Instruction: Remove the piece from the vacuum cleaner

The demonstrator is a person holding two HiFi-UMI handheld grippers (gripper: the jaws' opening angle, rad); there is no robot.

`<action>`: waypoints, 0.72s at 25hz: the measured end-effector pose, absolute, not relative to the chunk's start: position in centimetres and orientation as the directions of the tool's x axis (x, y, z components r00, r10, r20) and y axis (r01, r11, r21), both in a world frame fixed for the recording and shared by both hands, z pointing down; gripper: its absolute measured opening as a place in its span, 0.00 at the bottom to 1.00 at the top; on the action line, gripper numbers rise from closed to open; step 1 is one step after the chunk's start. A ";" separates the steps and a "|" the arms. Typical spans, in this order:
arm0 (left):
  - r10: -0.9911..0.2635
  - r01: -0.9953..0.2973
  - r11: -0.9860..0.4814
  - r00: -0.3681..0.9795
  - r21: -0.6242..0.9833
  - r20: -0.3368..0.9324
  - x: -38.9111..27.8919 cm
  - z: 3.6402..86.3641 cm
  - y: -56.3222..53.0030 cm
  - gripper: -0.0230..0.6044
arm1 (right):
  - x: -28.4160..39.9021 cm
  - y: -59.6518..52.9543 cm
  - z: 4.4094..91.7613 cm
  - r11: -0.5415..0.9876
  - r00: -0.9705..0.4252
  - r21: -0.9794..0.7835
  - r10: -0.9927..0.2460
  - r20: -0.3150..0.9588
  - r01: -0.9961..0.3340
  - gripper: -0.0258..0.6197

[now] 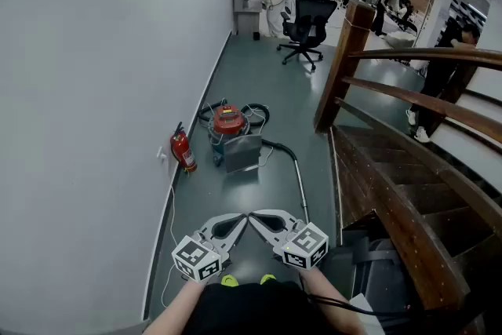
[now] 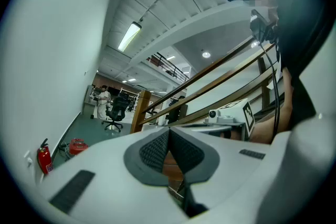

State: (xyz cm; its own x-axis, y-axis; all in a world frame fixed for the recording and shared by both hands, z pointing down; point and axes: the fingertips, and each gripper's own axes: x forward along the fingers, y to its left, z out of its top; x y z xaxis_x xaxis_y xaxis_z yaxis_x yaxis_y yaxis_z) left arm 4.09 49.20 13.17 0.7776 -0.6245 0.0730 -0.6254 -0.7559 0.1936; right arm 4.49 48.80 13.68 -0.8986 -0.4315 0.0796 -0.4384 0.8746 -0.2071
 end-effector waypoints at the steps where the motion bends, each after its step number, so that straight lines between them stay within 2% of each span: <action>1: -0.625 -0.625 -0.756 0.778 0.194 0.072 4.0 13.2 49.1 0.05 | 4.4 48.7 13.7 0.874 -0.898 -0.208 -0.433 0.080 -0.440 0.06; 18: -0.618 -0.613 -0.756 0.784 0.230 0.061 3.0 13.7 48.0 0.05 | 3.5 47.6 14.1 0.863 -0.888 -0.213 -0.449 0.097 -0.459 0.07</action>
